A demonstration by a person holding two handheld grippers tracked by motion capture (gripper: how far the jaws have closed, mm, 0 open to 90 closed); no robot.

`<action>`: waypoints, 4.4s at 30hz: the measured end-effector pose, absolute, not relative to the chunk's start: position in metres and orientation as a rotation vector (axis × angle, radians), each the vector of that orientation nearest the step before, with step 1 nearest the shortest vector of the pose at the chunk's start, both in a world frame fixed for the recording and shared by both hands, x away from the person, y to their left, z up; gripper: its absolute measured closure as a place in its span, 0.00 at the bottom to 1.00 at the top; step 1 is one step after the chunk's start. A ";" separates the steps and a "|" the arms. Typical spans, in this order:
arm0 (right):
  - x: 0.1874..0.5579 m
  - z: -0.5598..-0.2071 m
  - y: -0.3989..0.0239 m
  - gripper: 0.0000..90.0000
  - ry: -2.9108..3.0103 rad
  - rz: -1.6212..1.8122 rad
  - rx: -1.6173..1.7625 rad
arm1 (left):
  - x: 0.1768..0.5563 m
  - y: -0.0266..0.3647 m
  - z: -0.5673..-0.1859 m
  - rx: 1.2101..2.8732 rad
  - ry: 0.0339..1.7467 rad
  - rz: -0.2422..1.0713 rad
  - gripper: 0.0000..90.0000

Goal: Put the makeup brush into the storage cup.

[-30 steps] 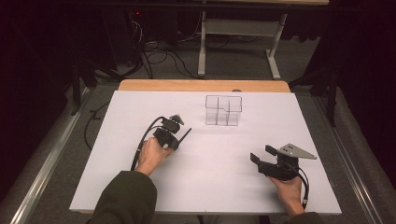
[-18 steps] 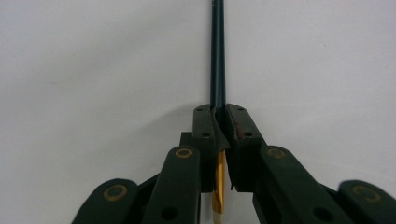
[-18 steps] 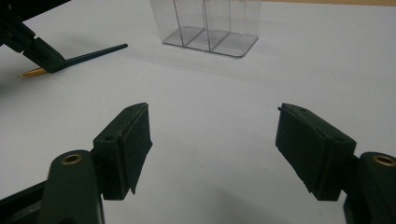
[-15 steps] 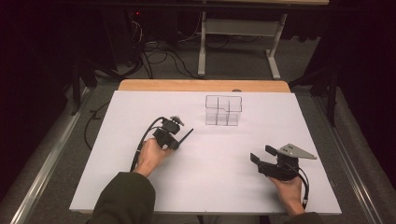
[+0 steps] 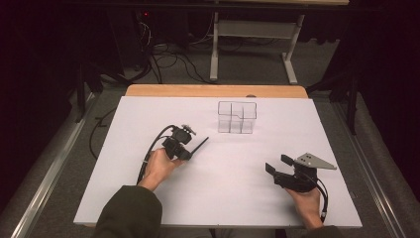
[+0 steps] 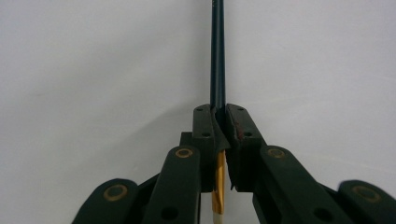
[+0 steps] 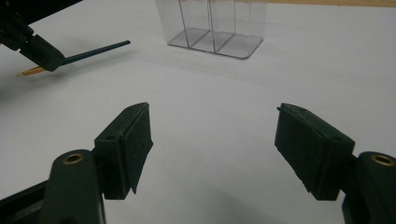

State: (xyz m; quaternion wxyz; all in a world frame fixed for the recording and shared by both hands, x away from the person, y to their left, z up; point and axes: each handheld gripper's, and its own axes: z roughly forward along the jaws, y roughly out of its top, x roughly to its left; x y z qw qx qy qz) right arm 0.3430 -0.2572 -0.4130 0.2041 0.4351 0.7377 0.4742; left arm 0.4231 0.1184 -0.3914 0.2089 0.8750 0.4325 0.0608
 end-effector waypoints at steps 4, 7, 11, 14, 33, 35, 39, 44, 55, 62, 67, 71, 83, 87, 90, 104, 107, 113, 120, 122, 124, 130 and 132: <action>0.343 -0.413 -0.257 0.32 2.068 1.318 1.212 | 0.417 0.119 -0.386 2.405 1.174 0.149 0.93; 0.343 -0.413 -0.257 0.32 2.068 1.316 1.212 | 0.412 0.118 -0.383 2.392 1.154 0.146 0.93; 0.343 -0.413 -0.258 0.32 2.069 1.316 1.212 | 0.406 0.117 -0.379 2.385 1.119 0.138 0.93; 0.343 -0.413 -0.258 0.32 2.075 1.316 1.205 | 0.401 0.114 -0.378 2.388 1.094 0.132 0.93; 0.340 -0.409 -0.254 0.33 2.117 1.286 1.138 | 0.379 0.101 -0.369 2.400 0.933 0.084 0.93; 0.340 -0.409 -0.254 0.33 2.124 1.280 1.131 | 0.377 0.101 -0.369 2.397 0.921 0.079 0.93; 0.340 -0.409 -0.252 0.33 2.130 1.281 1.121 | 0.373 0.101 -0.369 2.391 0.906 0.066 0.93; 0.339 -0.408 -0.251 0.33 2.136 1.257 1.082 | 0.369 0.100 -0.370 2.377 0.880 0.044 0.93; 0.336 -0.406 -0.241 0.33 2.172 1.252 1.025 | 0.361 0.094 -0.372 2.366 0.829 0.035 0.93; 0.335 -0.403 -0.233 0.34 2.193 1.257 0.962 | 0.359 0.091 -0.373 2.364 0.803 0.023 0.93; 0.335 -0.402 -0.226 0.34 2.206 1.260 0.934 | 0.357 0.090 -0.373 2.366 0.792 0.021 0.93; 0.336 -0.402 -0.220 0.35 2.220 1.261 0.915 | 0.354 0.088 -0.373 2.369 0.781 0.022 0.93; 0.337 -0.402 -0.202 0.37 2.271 1.254 0.837 | 0.354 0.078 -0.374 2.385 0.755 0.024 0.93; 0.338 -0.403 -0.195 0.37 2.296 1.252 0.817 | 0.354 0.074 -0.373 2.388 0.742 0.030 0.93; 0.338 -0.403 -0.192 0.37 2.301 1.260 0.808 | 0.354 0.073 -0.372 2.388 0.737 0.029 0.93; 0.336 -0.403 -0.180 0.37 2.341 1.254 0.744 | 0.354 0.068 -0.371 2.397 0.718 0.027 0.93; 0.336 -0.404 -0.176 0.37 2.349 1.248 0.720 | 0.354 0.068 -0.370 2.397 0.718 0.027 0.93; 0.338 -0.406 -0.168 0.37 2.359 1.244 0.707 | 0.355 0.066 -0.370 2.397 0.720 0.030 0.93; 0.338 -0.407 -0.161 0.37 2.366 1.228 0.675 | 0.355 0.067 -0.370 2.394 0.718 0.025 0.93; 0.338 -0.408 -0.160 0.37 2.365 1.227 0.671 | 0.355 0.067 -0.369 2.390 0.716 0.031 0.93; 0.337 -0.408 -0.159 0.37 2.368 1.213 0.667 | 0.355 0.067 -0.368 2.385 0.717 0.035 0.93; 0.338 -0.410 -0.157 0.38 2.369 1.198 0.660 | 0.355 0.066 -0.368 2.384 0.715 0.037 0.93; 0.337 -0.410 -0.156 0.38 2.366 1.200 0.662 | 0.355 0.066 -0.367 2.382 0.713 0.038 0.93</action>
